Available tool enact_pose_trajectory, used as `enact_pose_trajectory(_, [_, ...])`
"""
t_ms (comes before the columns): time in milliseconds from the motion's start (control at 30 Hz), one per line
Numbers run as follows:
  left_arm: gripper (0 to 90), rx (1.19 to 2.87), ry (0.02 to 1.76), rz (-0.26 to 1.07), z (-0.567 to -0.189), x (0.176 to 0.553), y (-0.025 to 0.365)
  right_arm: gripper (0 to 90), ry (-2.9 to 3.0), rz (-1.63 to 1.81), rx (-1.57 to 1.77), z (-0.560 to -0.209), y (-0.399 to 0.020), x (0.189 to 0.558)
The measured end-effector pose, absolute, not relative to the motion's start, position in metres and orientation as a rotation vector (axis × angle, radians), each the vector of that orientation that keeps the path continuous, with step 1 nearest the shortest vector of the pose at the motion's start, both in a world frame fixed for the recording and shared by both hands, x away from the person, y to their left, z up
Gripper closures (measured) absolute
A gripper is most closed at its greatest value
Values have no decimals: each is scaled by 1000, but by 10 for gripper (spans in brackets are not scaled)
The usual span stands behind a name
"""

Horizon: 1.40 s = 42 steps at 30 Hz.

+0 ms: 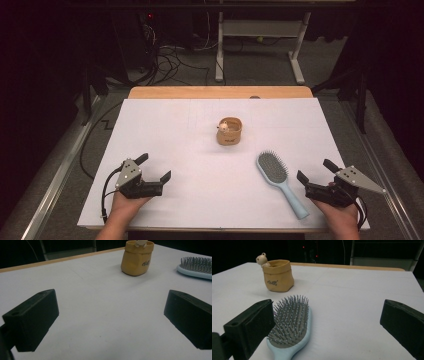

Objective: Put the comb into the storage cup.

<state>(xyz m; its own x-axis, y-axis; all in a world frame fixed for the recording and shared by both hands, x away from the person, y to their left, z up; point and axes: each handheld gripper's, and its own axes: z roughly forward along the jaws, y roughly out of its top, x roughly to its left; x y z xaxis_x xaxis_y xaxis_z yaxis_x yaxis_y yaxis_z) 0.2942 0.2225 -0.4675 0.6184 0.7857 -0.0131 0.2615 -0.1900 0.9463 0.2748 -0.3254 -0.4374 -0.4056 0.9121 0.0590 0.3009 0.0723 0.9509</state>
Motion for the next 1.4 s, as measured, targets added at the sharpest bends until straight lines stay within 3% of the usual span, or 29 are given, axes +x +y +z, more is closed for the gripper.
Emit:
enact_pose_trajectory(600, [0, 1771, 872, 574, -468, 299, 225, 1, 1874, 1183, 1341, -439, -316, 295])
enact_pose_trajectory(1400, [0, 1763, 841, 572, -468, 297, 222, 2, 2162, 986, 1327, -447, -298, 294])
